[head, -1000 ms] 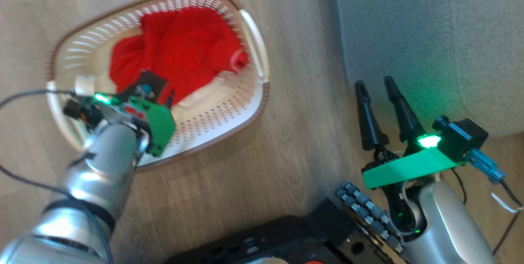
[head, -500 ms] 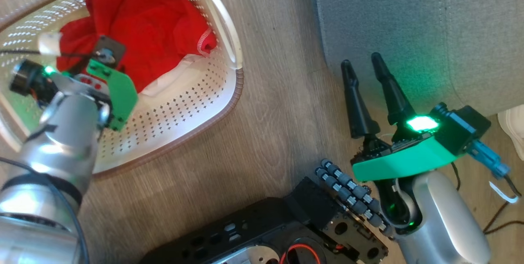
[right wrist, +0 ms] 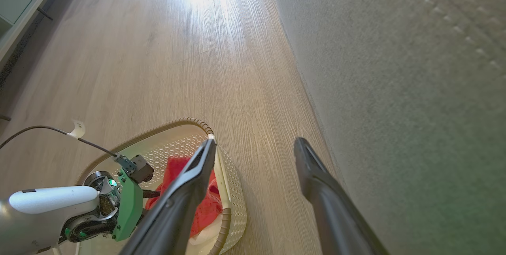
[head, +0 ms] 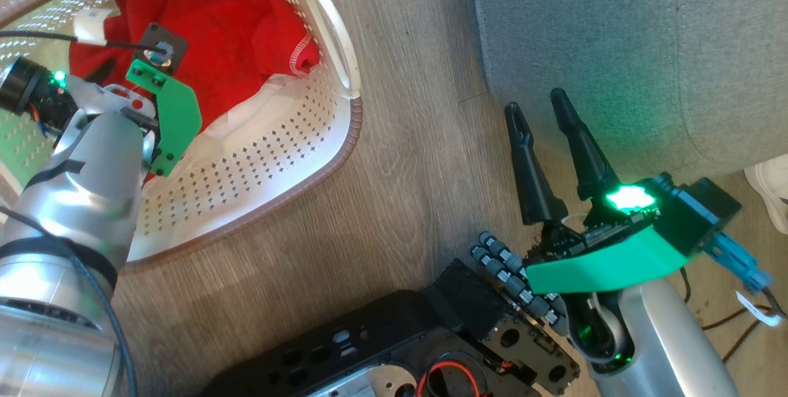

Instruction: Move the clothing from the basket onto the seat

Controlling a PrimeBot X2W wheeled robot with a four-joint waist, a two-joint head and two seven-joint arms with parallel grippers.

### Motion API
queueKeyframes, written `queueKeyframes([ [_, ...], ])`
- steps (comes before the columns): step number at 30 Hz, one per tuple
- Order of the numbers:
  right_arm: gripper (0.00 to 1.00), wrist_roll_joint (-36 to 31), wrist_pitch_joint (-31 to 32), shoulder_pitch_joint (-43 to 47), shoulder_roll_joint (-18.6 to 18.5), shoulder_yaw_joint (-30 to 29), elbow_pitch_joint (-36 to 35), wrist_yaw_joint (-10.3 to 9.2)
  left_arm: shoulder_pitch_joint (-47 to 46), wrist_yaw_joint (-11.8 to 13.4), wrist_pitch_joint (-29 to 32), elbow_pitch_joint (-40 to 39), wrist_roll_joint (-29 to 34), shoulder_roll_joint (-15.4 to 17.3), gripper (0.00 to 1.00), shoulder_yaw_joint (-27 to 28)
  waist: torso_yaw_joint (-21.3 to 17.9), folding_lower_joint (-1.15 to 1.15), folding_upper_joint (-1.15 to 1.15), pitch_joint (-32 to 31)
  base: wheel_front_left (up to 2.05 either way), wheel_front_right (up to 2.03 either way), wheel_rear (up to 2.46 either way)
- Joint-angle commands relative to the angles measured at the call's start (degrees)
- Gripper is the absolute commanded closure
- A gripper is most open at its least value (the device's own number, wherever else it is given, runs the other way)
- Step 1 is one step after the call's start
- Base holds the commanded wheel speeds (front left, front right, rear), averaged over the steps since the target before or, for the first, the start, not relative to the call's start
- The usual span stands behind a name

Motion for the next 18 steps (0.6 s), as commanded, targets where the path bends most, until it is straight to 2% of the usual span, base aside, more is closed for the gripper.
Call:
queueKeyframes([
  [1, 0.00, -0.41, -0.37, 3.67, -0.19, 0.96, -2.09, 0.00, 0.44, 0.20, 1.36, -0.50, 0.84, 1.33, 0.00, -0.21, -0.03, 0.00, 0.00, 0.22, 0.00, 0.00, 0.00],
  [8, 0.00, -0.81, -0.37, 4.83, -0.19, 0.80, -3.59, 0.00, 0.57, -1.00, 3.73, -0.49, 0.32, 1.36, 0.00, -1.01, 0.20, 0.00, 0.00, 0.89, 0.00, 0.00, 0.00],
  [9, 0.00, -0.89, -0.37, 4.86, -0.19, 0.79, -3.69, 0.00, 0.69, -1.41, 4.29, -0.49, -0.06, 1.26, 0.13, -0.88, 0.25, 0.00, 0.00, 0.95, 0.00, 0.00, 0.00],
  [10, 0.00, -0.89, -0.37, 4.86, -0.19, 0.79, -3.69, 0.00, 0.69, -1.41, 4.29, -0.49, -0.06, 1.26, 0.13, -0.88, 0.25, 0.00, 0.00, 0.95, 0.00, 0.00, 0.00],
  [11, 0.00, -0.94, -0.37, 4.86, -0.19, 0.78, -3.75, 0.00, 0.79, -1.78, 4.86, -0.49, -0.44, 1.15, 0.53, -0.73, 0.30, 0.00, 0.00, 1.01, 0.00, 0.00, 0.00],
  [12, 0.00, -0.96, -0.37, 4.82, -0.19, 0.78, -3.80, 0.00, 0.83, -2.13, 5.28, -0.49, -0.76, 1.05, 0.53, -0.64, 0.34, 0.00, 0.00, 1.06, 0.00, 0.00, 0.00],
  [13, 0.00, -0.98, -0.37, 4.74, -0.19, 0.78, -3.82, 0.00, 0.76, -2.30, 5.47, -0.49, -0.94, 1.00, 1.00, -0.65, 0.38, 0.00, 0.00, 1.11, 0.00, 0.00, 0.00],
  [18, 0.00, -0.84, -0.37, 3.93, -0.19, 0.87, -3.86, 0.00, 0.75, -2.79, 5.50, -0.49, -1.82, 0.83, 1.00, -0.67, 0.52, 0.00, 0.00, 1.04, 0.00, 0.00, 0.00],
])
